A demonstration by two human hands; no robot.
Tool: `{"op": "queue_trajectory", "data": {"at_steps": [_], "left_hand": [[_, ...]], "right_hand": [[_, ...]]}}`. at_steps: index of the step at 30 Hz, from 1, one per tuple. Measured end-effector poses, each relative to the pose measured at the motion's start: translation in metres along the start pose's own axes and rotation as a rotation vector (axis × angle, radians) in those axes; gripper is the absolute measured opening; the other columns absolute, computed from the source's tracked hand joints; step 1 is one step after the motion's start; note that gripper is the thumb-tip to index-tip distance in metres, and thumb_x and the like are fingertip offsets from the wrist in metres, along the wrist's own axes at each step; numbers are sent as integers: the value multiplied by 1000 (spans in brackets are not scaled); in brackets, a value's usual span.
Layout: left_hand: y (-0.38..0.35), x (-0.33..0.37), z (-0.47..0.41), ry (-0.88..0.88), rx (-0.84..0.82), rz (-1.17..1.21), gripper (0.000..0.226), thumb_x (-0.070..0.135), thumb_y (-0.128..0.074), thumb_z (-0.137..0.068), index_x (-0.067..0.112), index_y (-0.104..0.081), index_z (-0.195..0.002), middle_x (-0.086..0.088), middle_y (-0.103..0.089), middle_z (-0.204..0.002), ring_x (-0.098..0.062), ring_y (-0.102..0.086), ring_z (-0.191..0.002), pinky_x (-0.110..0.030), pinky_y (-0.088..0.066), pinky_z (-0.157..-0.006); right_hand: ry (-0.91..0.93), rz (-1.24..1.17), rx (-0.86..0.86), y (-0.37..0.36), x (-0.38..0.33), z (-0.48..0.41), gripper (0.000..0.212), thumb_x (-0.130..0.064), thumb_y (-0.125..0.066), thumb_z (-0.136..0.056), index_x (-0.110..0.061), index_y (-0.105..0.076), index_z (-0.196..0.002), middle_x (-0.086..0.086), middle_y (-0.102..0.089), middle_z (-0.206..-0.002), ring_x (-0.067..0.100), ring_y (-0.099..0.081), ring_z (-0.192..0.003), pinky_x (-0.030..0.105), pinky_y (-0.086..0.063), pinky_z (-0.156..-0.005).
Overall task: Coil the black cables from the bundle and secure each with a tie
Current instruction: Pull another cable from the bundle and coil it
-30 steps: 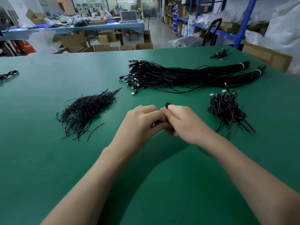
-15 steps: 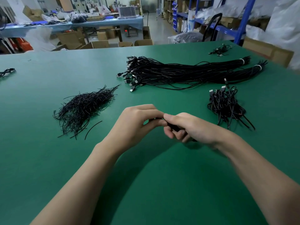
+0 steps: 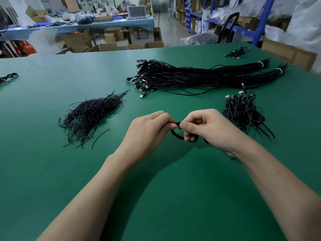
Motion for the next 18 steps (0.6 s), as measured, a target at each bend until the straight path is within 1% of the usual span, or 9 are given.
{"op": "queue_trajectory", "data": {"at_steps": [2, 4, 5, 6, 8, 11, 14, 16, 18], "left_hand": [[2, 0, 0, 1, 20, 1, 25, 28, -55, -100, 10, -70, -94, 2, -67, -85, -18, -50, -64, -32, -42, -57], [4, 2, 0, -9, 47, -10, 23, 26, -56, -100, 9, -71, -93, 1, -67, -84, -19, -49, -64, -31, -41, -56], [5, 4, -1, -19, 63, -19, 23, 25, -57, -100, 8, -71, -93, 0, -67, -84, -20, -50, -65, -31, -41, -56], [7, 5, -1, -33, 81, -30, 24, 25, -57, -100, 7, -71, -93, -1, -67, -83, -22, -52, -64, -31, -41, -56], [11, 9, -2, -71, 115, -46, 27, 27, -56, -101, 7, -71, -92, -2, -66, -81, -25, -54, -63, -31, -42, -56], [17, 15, -3, -129, 171, -63, 29, 25, -54, -101, 5, -72, -91, -4, -64, -78, -26, -54, -63, -32, -43, -55], [20, 18, -4, -169, 191, -79, 27, 22, -55, -102, 5, -72, -90, -5, -62, -78, -24, -53, -64, -32, -42, -56], [20, 17, -4, -181, 182, -103, 26, 22, -55, -102, 6, -72, -90, -5, -62, -78, -24, -52, -64, -34, -43, -55], [21, 14, -4, -195, 178, -142, 26, 21, -55, -102, 6, -72, -90, -6, -62, -78, -26, -54, -64, -36, -45, -54]], "right_hand": [[-5, 102, 33, 2, 4, 0, 26, -47, -69, -87, -21, -75, -85, 2, -76, -89, 14, -65, -81, 37, -52, -82], [-97, 53, -77, -1, 11, 1, 40, -57, -59, -88, -21, -74, -97, 0, -77, -103, 23, -69, -97, 52, -48, -99], [-165, -17, -165, -3, 14, 3, 49, -61, -53, -90, -19, -72, -106, 1, -76, -109, 25, -70, -103, 54, -47, -100], [-231, -97, -255, -6, 15, 6, 57, -63, -48, -92, -15, -68, -116, 4, -76, -113, 28, -70, -106, 52, -50, -95], [-307, -236, -423, -12, 13, 12, 69, -65, -40, -95, -8, -61, -128, 11, -74, -115, 31, -72, -98, 39, -53, -76], [-320, -336, -557, -15, 9, 19, 74, -68, -40, -92, -8, -66, -125, 8, -69, -88, 22, -62, -71, 31, -45, -62], [-291, -444, -527, -14, 7, 19, 61, -62, -48, -92, -8, -69, -108, -1, -42, -71, 15, -40, -60, 26, -39, -58], [-282, -463, -480, -15, 8, 18, 54, -60, -49, -93, -10, -66, -100, -3, -35, -69, 13, -32, -59, 24, -36, -56], [-306, -459, -464, -18, 9, 17, 59, -66, -45, -92, -11, -66, -100, -4, -34, -70, 12, -29, -60, 23, -34, -55]]}}
Point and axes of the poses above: each hand's wrist, its own z-axis away from the middle knuckle, its own y-axis out of the back of the hand, x = y × z, the point moved 4 cm from there along -z, towards the middle knuckle
